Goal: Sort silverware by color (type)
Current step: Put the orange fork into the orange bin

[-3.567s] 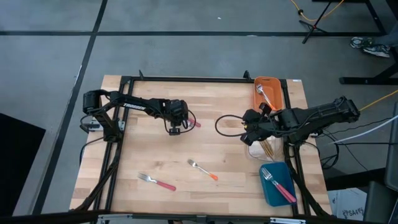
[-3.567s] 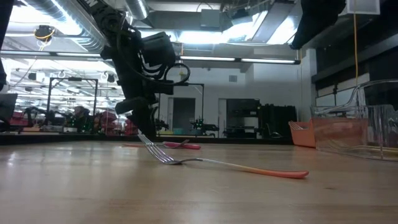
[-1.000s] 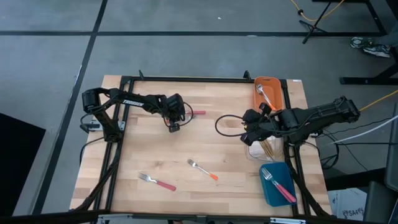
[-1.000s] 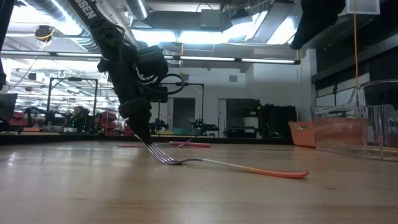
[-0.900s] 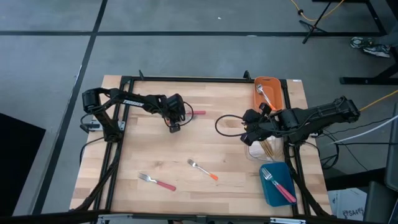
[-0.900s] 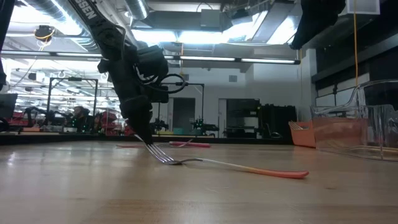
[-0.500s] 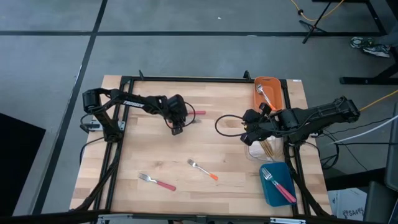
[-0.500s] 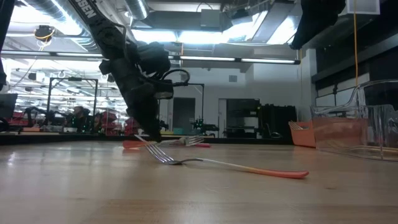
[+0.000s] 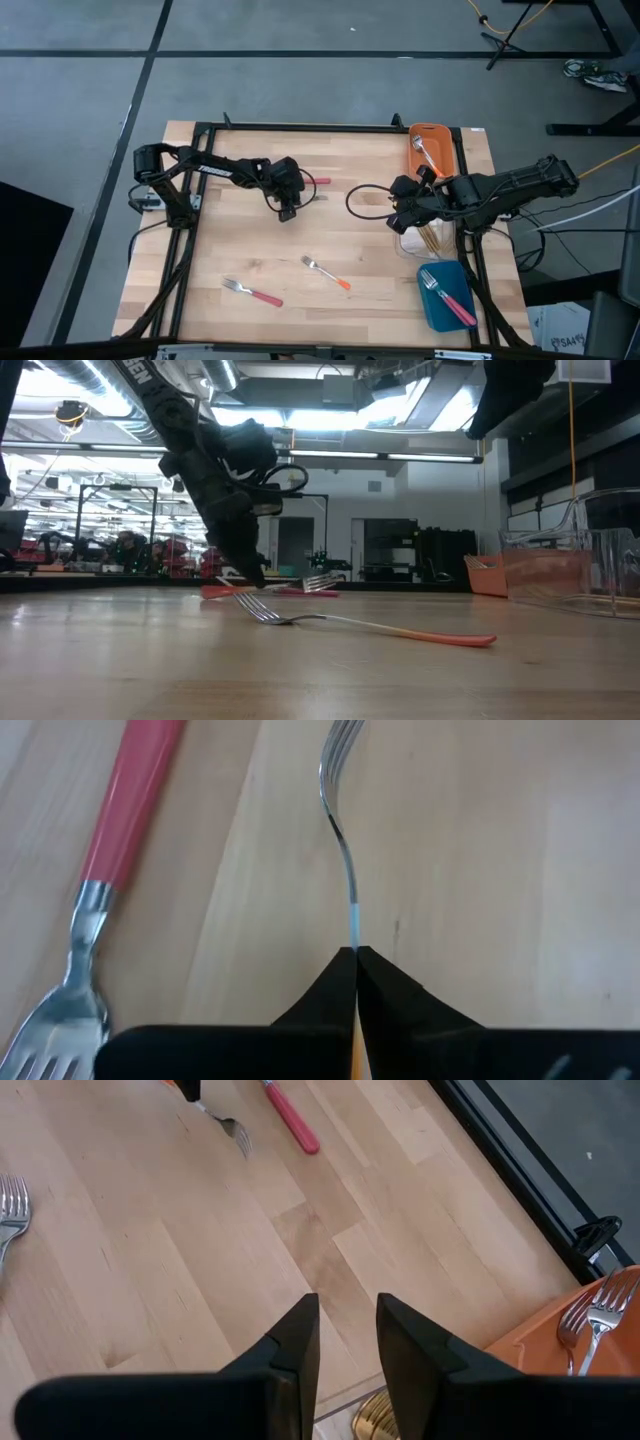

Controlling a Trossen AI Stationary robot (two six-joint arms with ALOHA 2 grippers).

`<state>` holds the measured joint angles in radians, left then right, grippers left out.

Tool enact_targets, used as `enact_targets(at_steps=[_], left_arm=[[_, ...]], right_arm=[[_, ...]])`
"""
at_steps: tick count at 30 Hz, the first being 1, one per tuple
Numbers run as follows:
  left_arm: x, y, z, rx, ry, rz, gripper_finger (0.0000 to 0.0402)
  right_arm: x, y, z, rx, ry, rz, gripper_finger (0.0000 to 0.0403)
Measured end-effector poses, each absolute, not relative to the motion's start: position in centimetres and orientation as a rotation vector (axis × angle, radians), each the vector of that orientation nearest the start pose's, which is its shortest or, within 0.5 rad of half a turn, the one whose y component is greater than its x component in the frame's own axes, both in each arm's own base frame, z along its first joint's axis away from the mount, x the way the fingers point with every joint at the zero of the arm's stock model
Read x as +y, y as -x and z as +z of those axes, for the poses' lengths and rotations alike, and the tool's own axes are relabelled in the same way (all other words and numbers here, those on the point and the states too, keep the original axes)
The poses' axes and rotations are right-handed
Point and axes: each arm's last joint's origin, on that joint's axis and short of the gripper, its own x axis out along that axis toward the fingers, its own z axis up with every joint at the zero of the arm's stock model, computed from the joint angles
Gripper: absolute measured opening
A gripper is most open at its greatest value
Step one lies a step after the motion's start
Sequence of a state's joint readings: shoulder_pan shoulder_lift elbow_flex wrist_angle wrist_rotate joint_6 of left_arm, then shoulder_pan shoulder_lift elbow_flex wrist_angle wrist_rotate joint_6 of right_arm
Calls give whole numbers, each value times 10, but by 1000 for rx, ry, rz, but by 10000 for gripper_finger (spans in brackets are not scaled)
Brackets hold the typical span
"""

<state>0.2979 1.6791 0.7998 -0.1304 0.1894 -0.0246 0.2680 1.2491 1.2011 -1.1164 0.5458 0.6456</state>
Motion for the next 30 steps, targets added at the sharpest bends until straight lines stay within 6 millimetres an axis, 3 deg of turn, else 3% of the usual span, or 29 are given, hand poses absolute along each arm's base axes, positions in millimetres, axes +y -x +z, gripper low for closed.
enact_targets(at_steps=[17, 30], left_arm=[[58, -292, 132, 1071, 51, 192, 3], [57, -292, 132, 1074, 45, 187, 3]], right_arm=[[44, -217, 317, 930, -118, -568, 90], [44, -217, 317, 930, -118, -567, 90]])
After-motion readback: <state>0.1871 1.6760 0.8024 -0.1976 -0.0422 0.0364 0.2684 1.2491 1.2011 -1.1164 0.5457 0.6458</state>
